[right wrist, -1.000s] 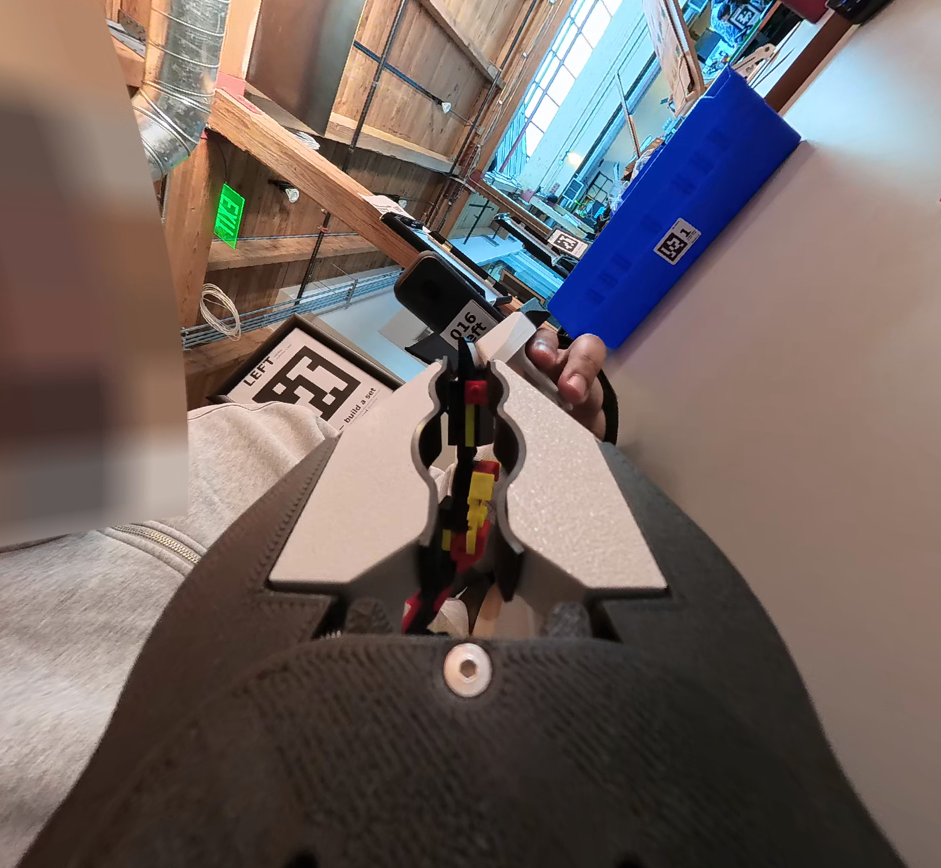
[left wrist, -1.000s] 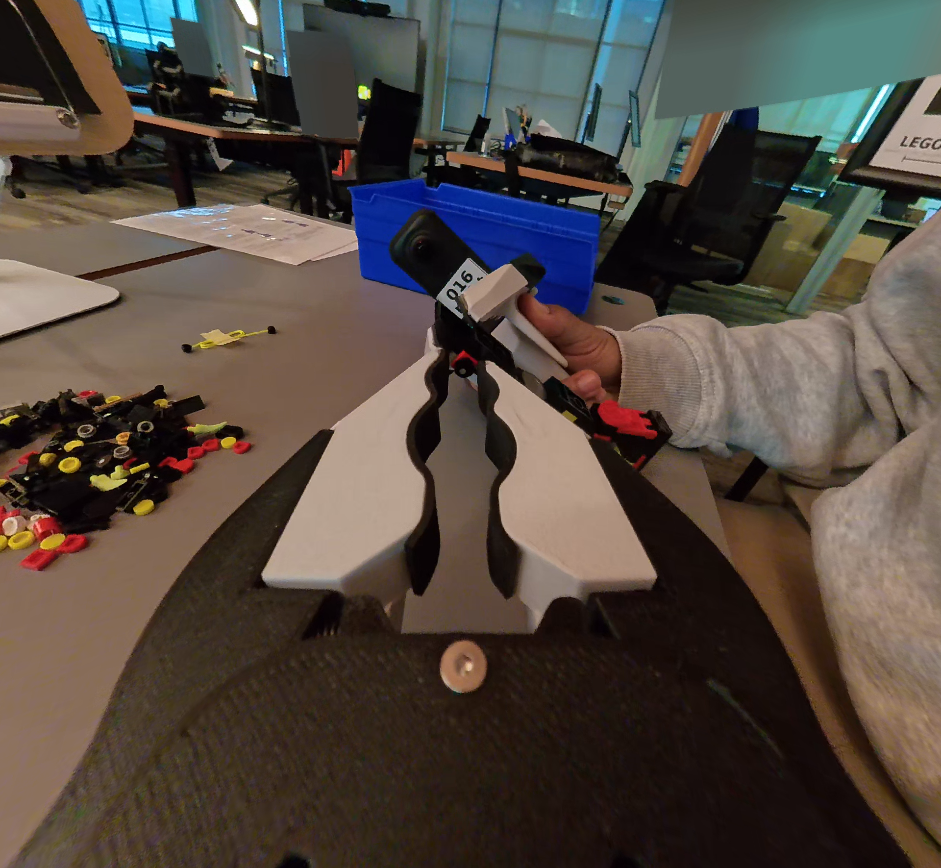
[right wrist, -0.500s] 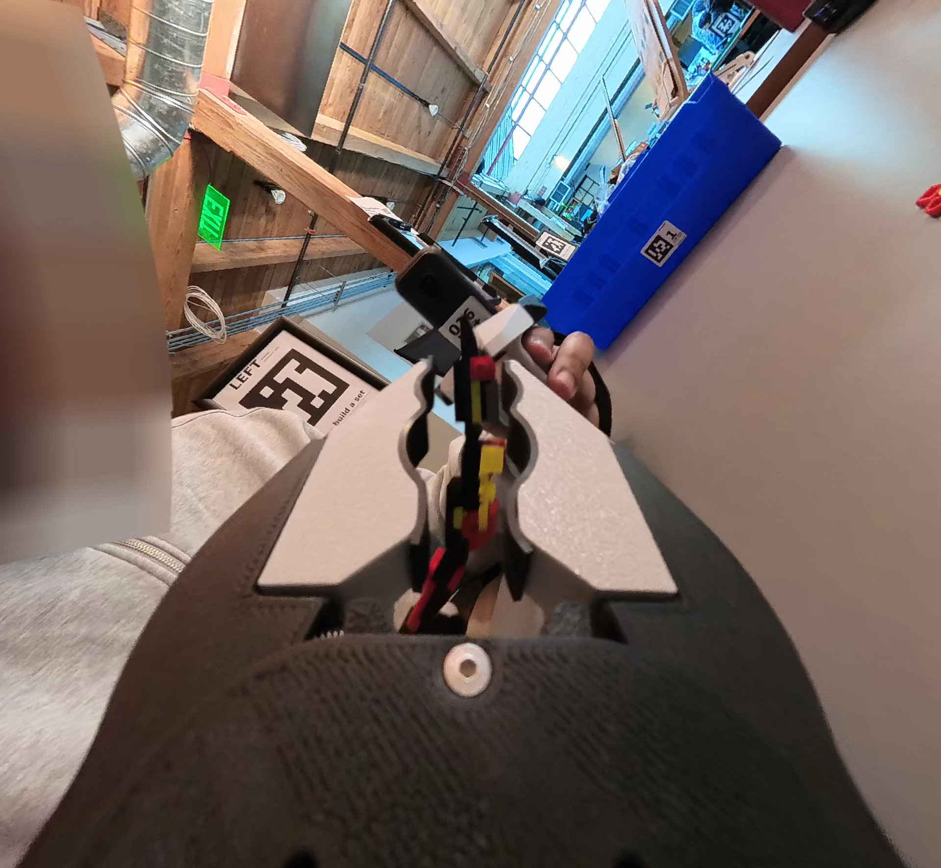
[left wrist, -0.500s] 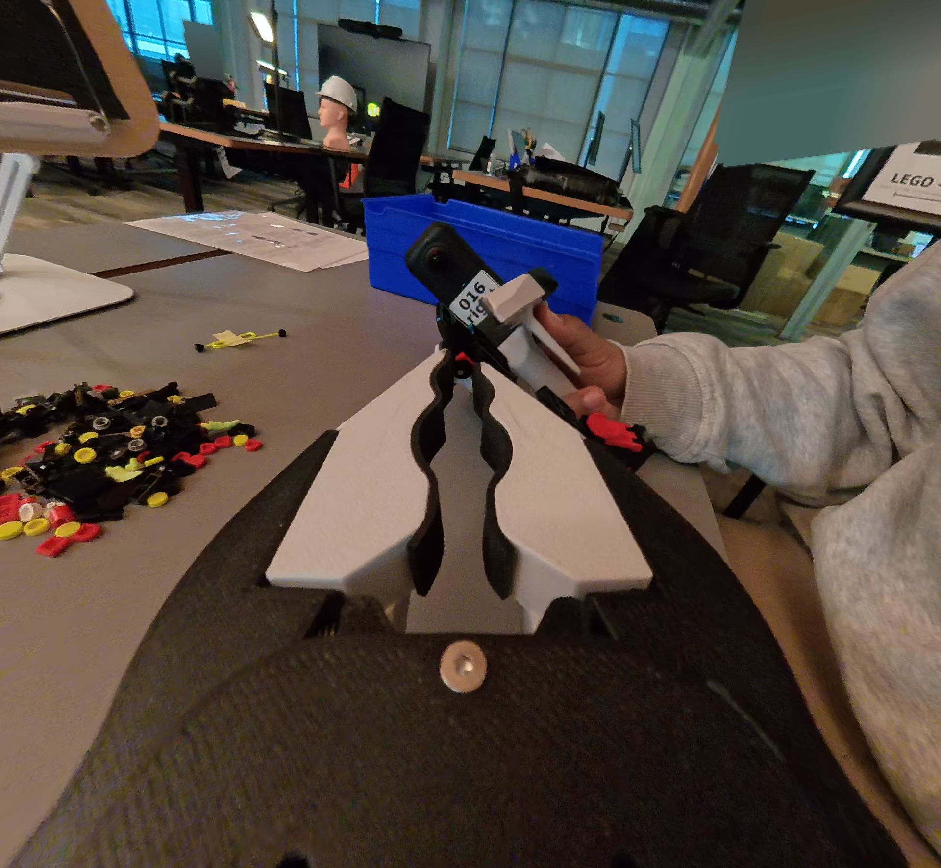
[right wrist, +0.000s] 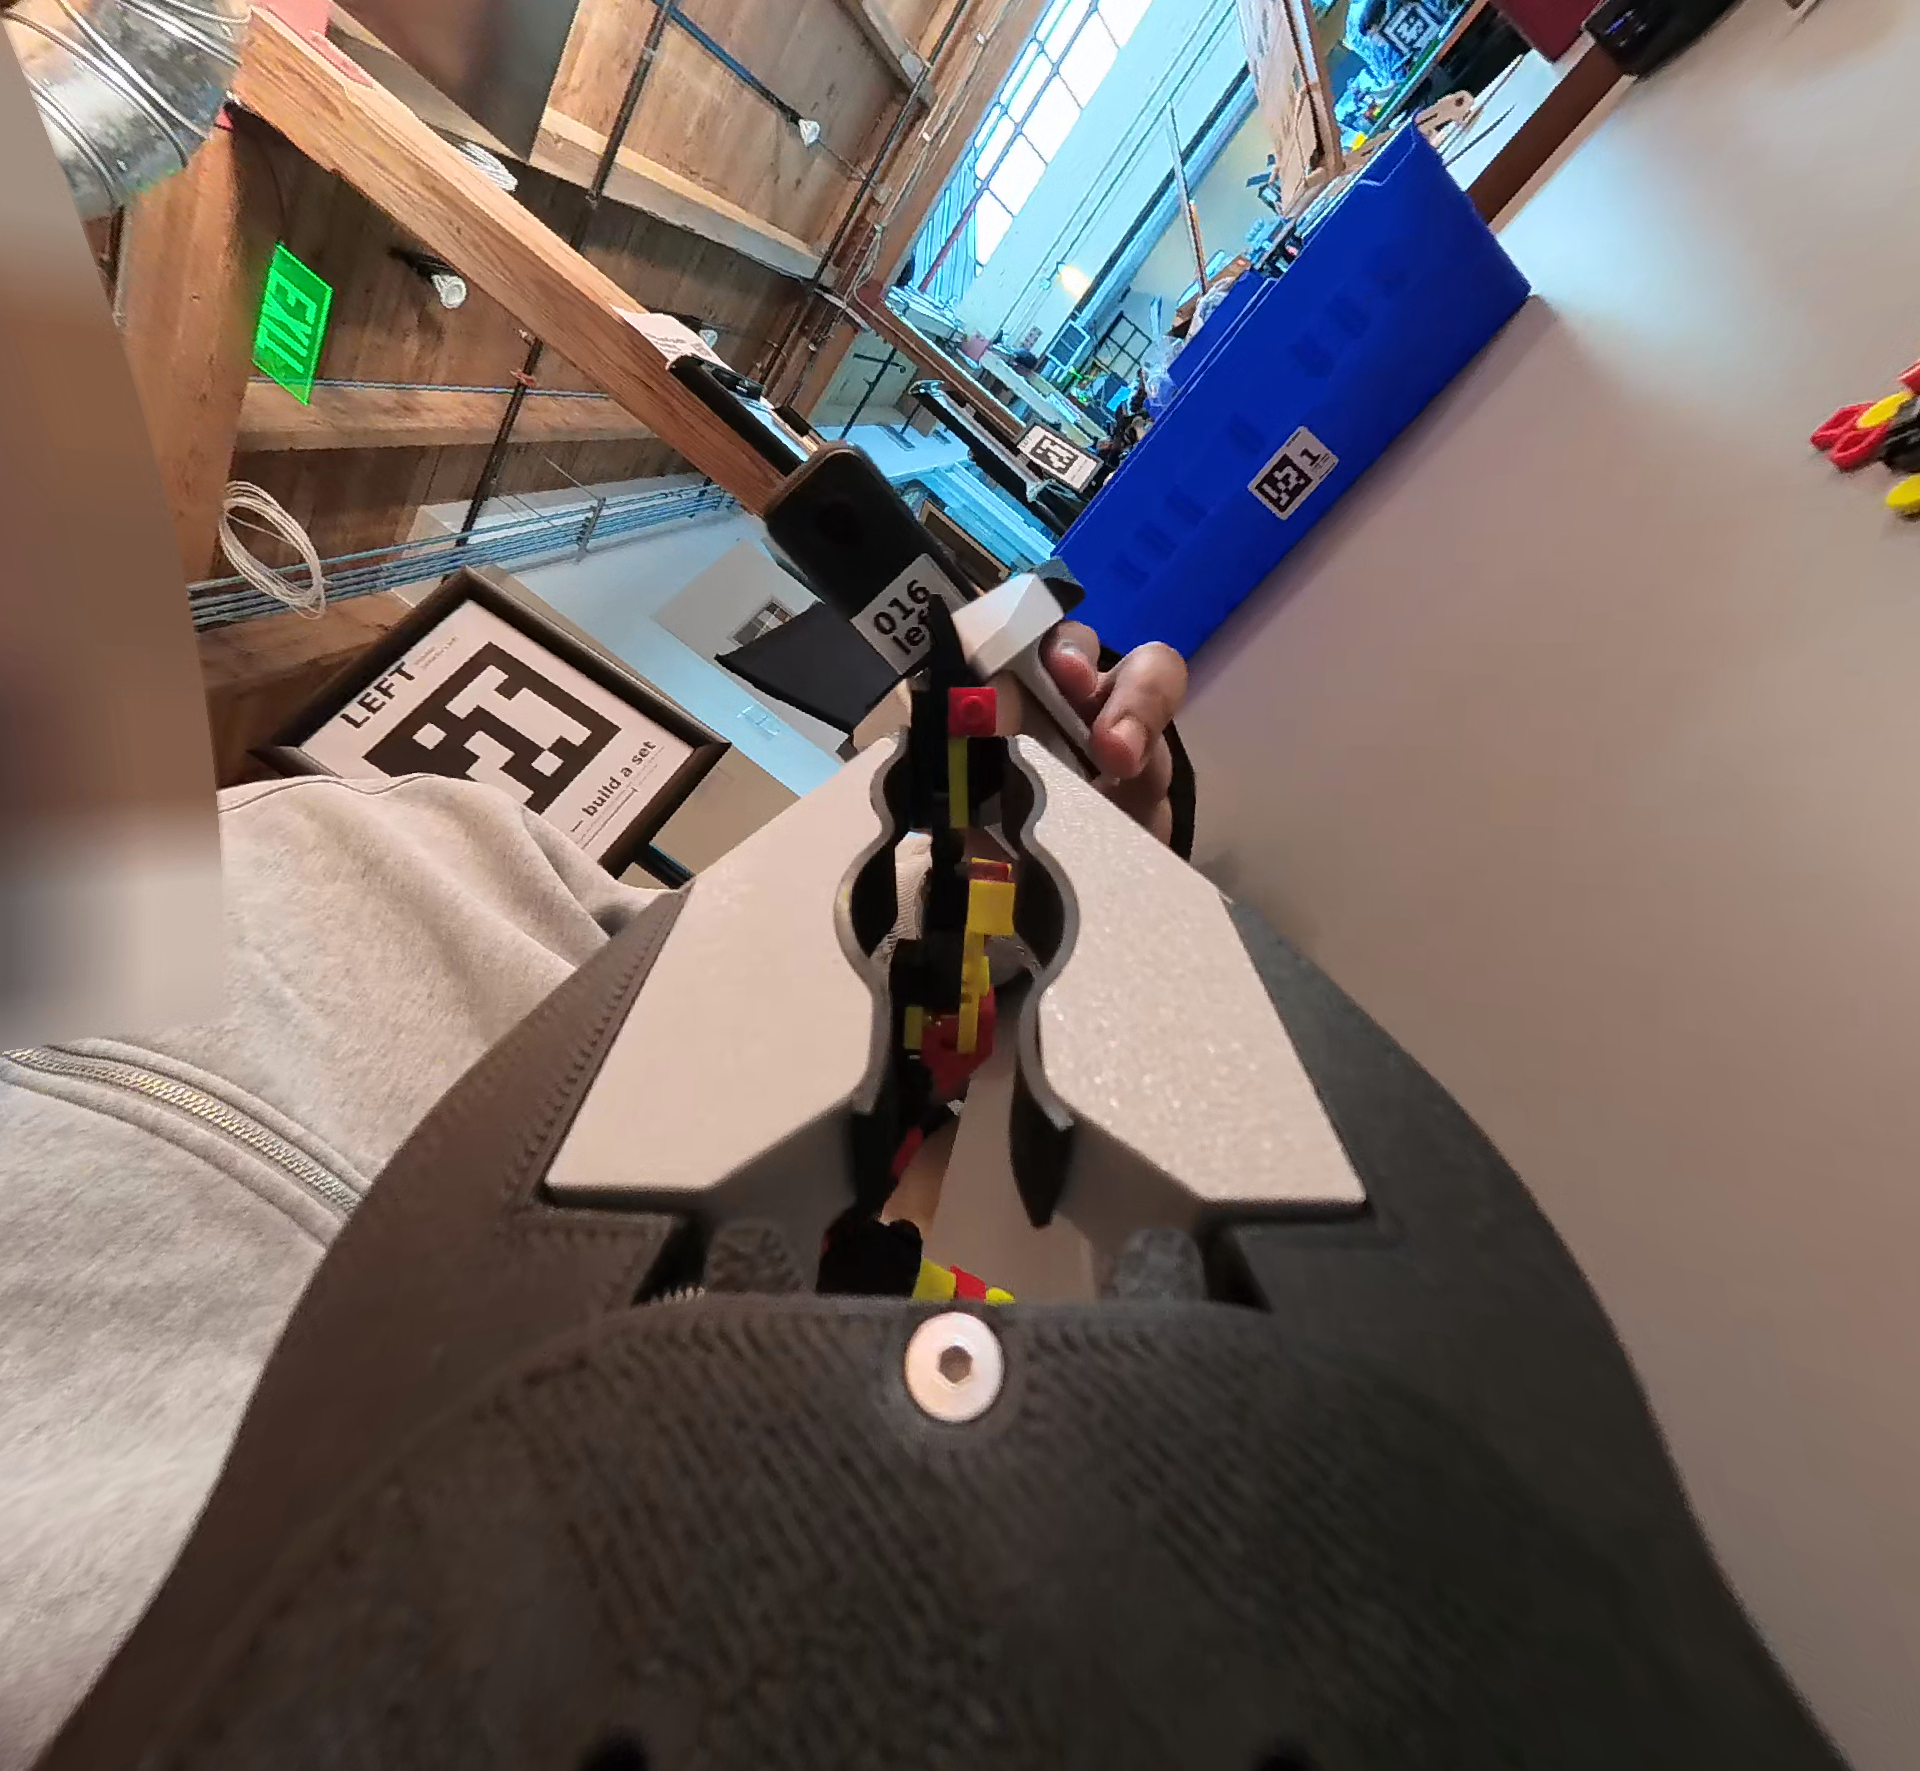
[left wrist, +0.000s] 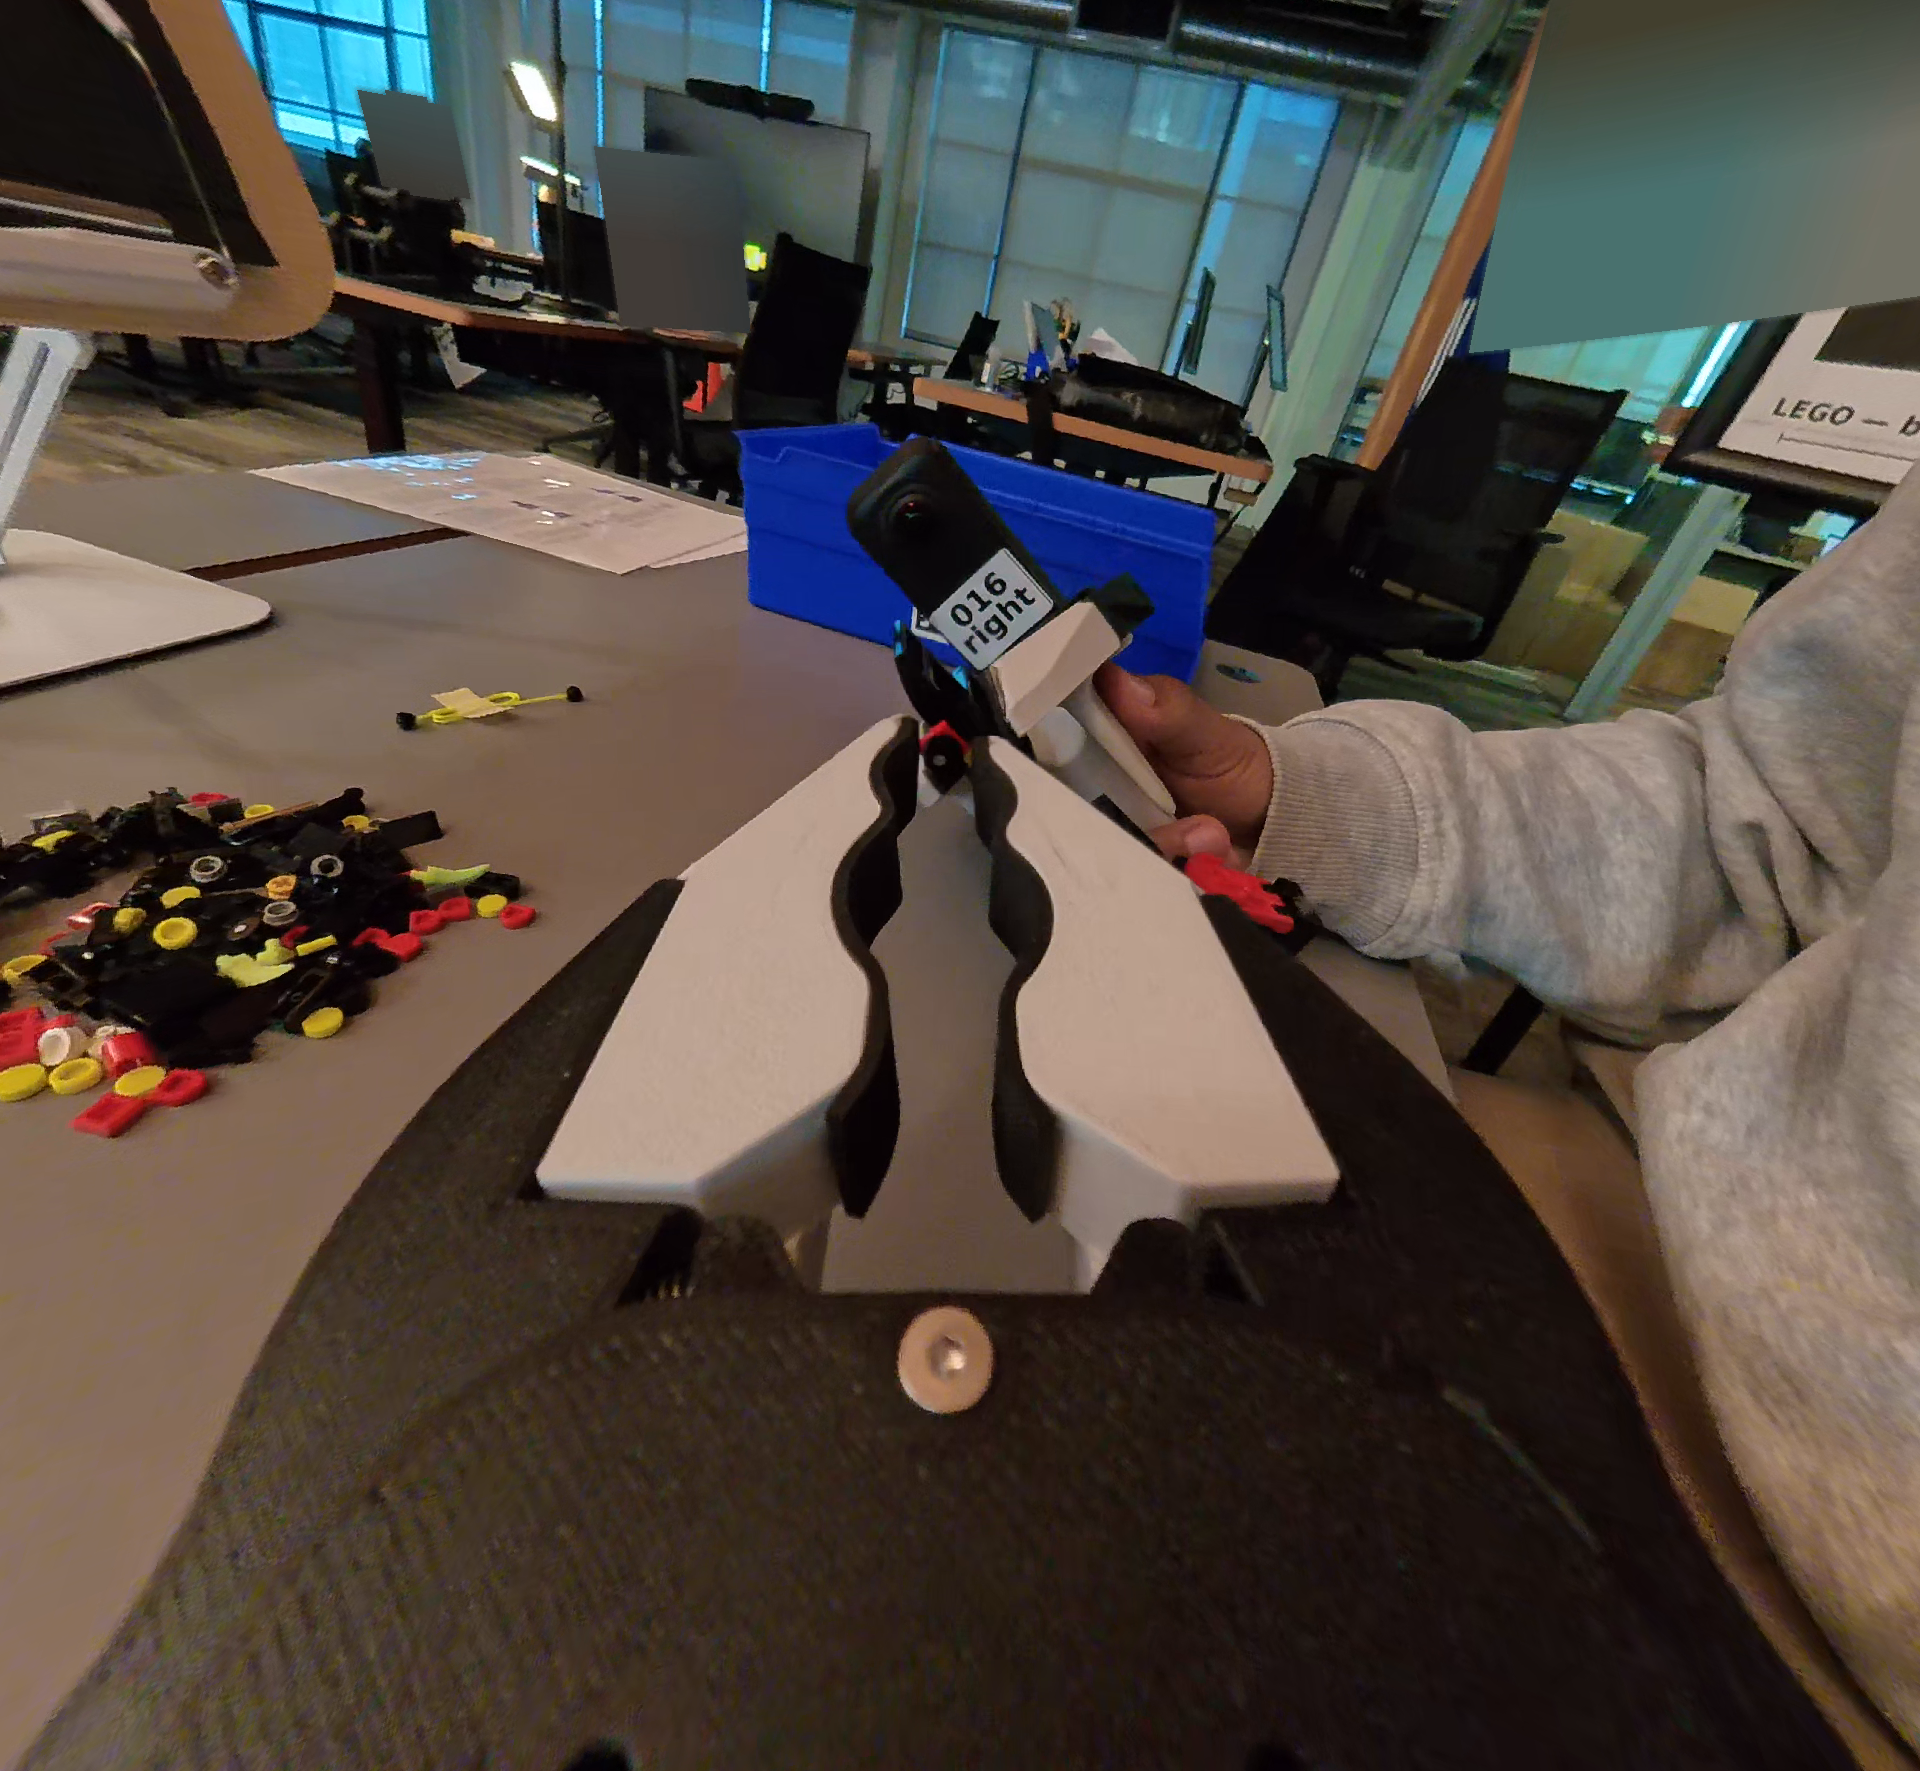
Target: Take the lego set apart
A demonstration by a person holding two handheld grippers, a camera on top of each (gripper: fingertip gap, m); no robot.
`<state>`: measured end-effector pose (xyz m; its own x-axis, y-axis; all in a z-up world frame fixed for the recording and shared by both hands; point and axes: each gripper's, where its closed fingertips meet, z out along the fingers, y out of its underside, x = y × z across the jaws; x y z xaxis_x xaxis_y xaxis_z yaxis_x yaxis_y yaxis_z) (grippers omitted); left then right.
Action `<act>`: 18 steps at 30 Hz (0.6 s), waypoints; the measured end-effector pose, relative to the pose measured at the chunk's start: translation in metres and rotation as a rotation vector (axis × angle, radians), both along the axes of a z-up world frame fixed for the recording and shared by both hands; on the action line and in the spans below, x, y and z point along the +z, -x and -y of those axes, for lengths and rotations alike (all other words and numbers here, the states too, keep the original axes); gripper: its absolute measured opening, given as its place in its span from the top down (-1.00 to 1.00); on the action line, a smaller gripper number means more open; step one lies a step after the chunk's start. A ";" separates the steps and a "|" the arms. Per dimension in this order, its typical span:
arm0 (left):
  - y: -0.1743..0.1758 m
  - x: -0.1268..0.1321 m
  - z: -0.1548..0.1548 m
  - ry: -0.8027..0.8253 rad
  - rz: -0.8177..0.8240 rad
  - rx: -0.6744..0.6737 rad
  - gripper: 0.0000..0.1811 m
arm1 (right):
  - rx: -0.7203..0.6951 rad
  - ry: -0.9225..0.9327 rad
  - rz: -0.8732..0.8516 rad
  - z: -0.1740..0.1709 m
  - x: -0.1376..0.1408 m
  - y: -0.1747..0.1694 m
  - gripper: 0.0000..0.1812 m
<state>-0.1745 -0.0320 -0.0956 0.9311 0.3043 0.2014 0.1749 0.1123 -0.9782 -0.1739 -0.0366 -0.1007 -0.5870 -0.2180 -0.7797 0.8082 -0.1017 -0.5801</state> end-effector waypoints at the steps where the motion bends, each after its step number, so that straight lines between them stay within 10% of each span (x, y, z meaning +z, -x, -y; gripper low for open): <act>1: 0.000 0.000 0.000 0.000 0.002 -0.001 0.89 | 0.000 0.002 0.000 0.000 0.000 0.000 0.85; 18: 0.003 -0.002 -0.003 0.024 -0.005 0.025 0.94 | -0.017 0.011 -0.008 0.000 0.002 0.001 0.85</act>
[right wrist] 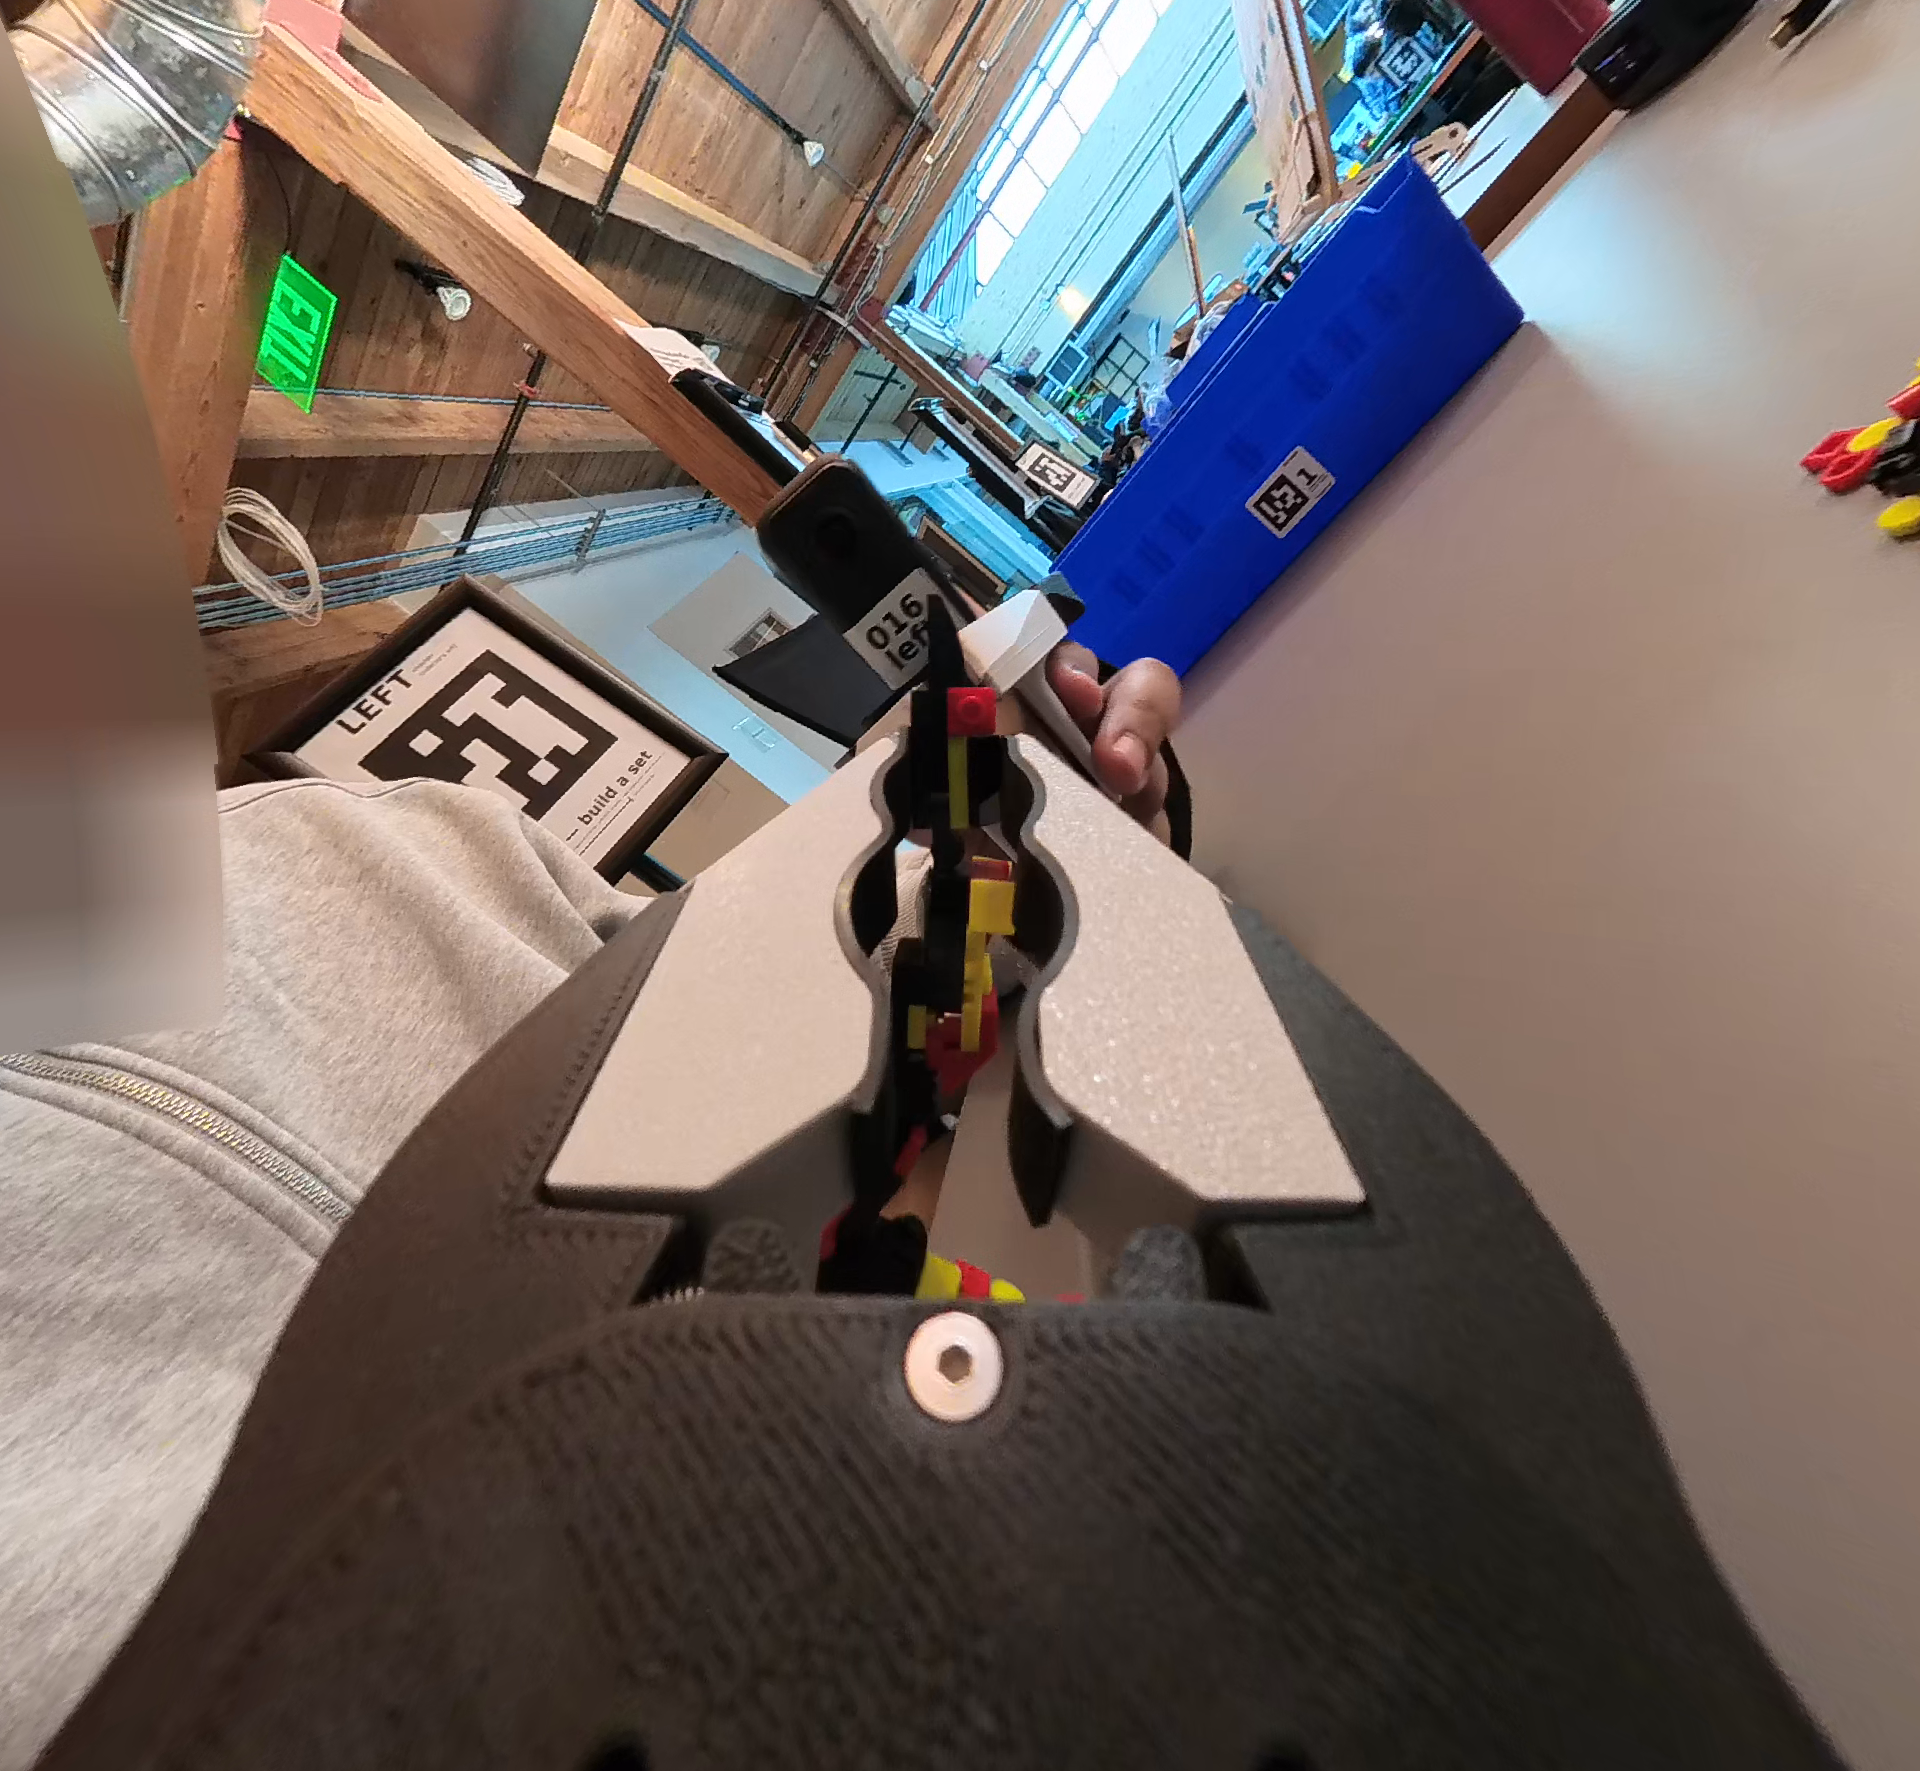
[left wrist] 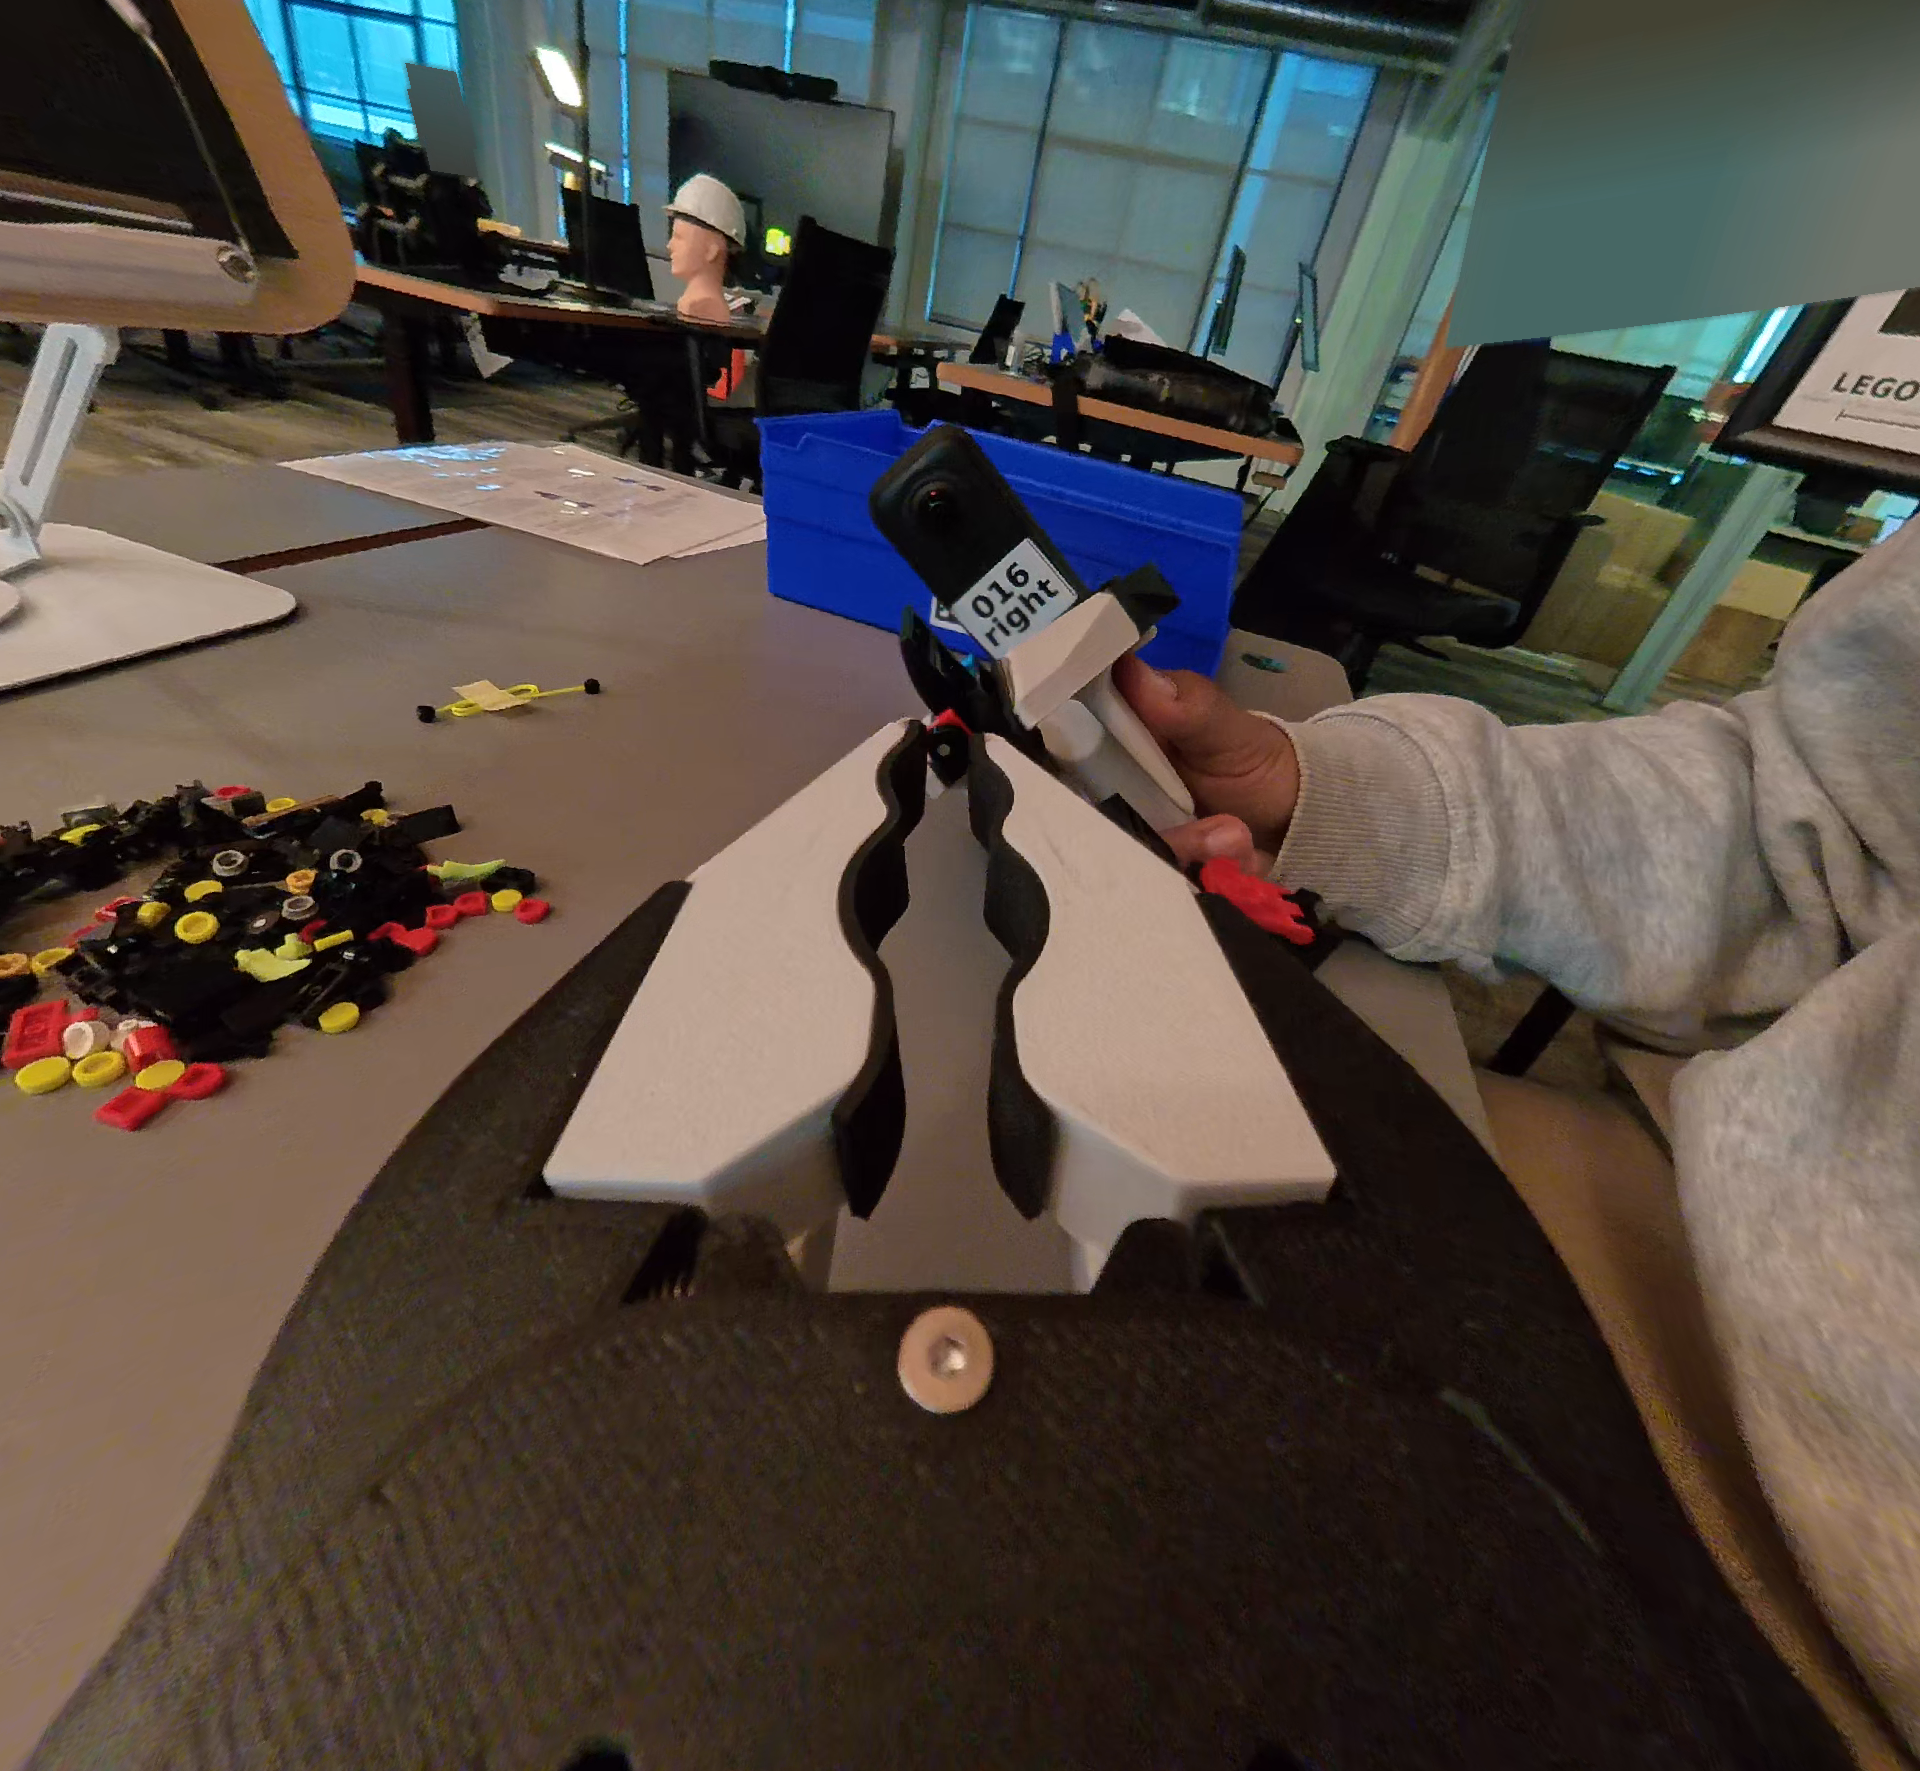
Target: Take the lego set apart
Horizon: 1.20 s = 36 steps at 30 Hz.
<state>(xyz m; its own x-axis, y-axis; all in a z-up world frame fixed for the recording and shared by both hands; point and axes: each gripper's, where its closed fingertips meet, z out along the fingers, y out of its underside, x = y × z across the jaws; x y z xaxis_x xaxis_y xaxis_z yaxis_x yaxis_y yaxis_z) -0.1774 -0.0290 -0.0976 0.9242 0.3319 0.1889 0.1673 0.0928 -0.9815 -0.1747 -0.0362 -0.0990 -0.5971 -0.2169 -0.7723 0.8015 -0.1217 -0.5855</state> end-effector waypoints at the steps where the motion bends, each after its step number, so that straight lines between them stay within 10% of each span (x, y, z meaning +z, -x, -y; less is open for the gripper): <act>1: 0.000 0.000 0.000 0.002 -0.003 0.004 0.94 | -0.003 0.000 0.000 0.000 0.000 0.000 0.85; 22: 0.007 0.008 0.000 -0.082 0.068 0.024 0.95 | -0.084 0.095 0.040 -0.005 0.011 0.010 0.86; 27: 0.017 0.022 0.030 -0.192 0.096 0.053 0.95 | -0.244 0.222 0.109 -0.062 0.021 0.049 0.86; 36: 0.061 -0.008 0.036 0.126 0.073 0.339 0.94 | -0.199 0.125 0.064 -0.038 0.013 0.038 0.86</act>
<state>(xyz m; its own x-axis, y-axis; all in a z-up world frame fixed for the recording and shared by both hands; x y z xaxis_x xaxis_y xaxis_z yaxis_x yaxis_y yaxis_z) -0.2387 -0.0649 -0.1057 0.7431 0.6422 0.1880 0.2176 0.0337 -0.9755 -0.2127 0.0018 -0.0862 -0.5880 -0.1961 -0.7847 0.7896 -0.3495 -0.5043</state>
